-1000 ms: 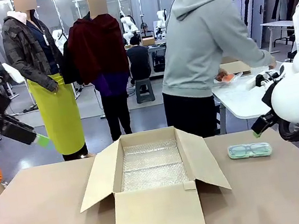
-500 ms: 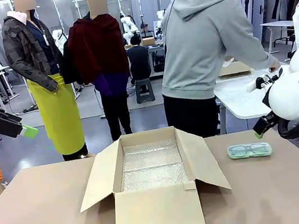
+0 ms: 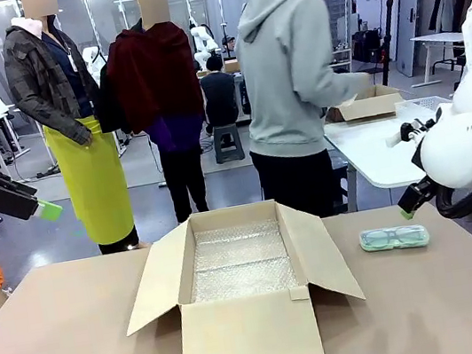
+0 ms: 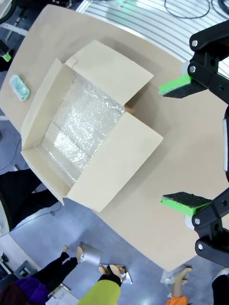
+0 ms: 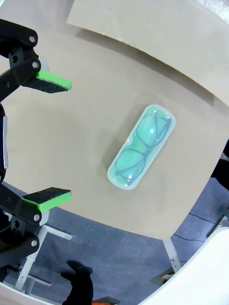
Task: Pack the glasses set securely to prepare it for shipping.
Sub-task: Place the Glasses case inside the Package Box.
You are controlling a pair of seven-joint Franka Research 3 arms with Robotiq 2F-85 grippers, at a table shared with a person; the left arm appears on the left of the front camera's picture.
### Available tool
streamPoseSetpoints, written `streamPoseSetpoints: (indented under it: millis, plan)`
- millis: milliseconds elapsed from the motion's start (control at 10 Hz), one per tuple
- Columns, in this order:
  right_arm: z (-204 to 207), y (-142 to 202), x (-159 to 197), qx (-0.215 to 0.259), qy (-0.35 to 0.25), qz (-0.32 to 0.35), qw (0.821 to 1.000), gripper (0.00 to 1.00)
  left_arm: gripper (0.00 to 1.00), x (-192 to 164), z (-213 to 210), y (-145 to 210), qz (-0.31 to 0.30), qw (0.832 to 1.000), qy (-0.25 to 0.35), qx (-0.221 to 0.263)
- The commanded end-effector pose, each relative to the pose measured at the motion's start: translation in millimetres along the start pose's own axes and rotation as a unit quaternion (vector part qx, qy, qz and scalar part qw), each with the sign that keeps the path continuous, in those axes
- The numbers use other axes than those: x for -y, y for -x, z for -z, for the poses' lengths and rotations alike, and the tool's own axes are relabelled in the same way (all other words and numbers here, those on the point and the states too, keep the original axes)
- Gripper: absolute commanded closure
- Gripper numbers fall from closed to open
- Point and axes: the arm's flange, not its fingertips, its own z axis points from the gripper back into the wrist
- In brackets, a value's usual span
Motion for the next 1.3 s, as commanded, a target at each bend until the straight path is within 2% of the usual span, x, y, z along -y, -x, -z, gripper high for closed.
streamPoseSetpoints:
  millis: [0,100,300,500,700,800,900,1100,1200]
  plan:
    - [9,-26,21,-0.031,0.011,-0.072,0.997,0.00,0.00,1,-1,0,0.001,1.000,0.000,0.001]
    - [14,-37,30,-0.049,-0.004,-0.121,0.991,0.00,0.00,1,-1,0,0.001,1.000,0.000,0.001]
    - [24,-58,42,-0.094,-0.017,-0.166,0.982,0.00,0.00,1,-1,0,0.001,1.000,0.000,0.001]
    - [39,-80,49,-0.134,-0.033,-0.236,0.962,0.00,0.00,1,-1,0,0.001,1.000,0.000,0.001]
    - [60,-97,52,-0.159,-0.071,-0.338,0.925,0.00,0.00,1,-1,0,0.001,1.000,0.000,0.001]
    - [73,-103,50,-0.146,-0.107,-0.394,0.901,0.00,0.00,1,-1,0,0.001,1.000,0.000,0.001]
    - [82,-106,49,-0.144,-0.128,-0.412,0.891,0.00,0.00,1,-1,0,0.001,1.000,0.000,0.001]
    - [99,-109,53,-0.116,-0.181,-0.492,0.844,0.00,0.00,1,-1,0,0.001,1.000,0.000,0.001]
    - [110,-112,54,-0.127,-0.174,-0.501,0.838,0.00,0.00,1,-1,0,0.001,1.000,0.000,0.001]
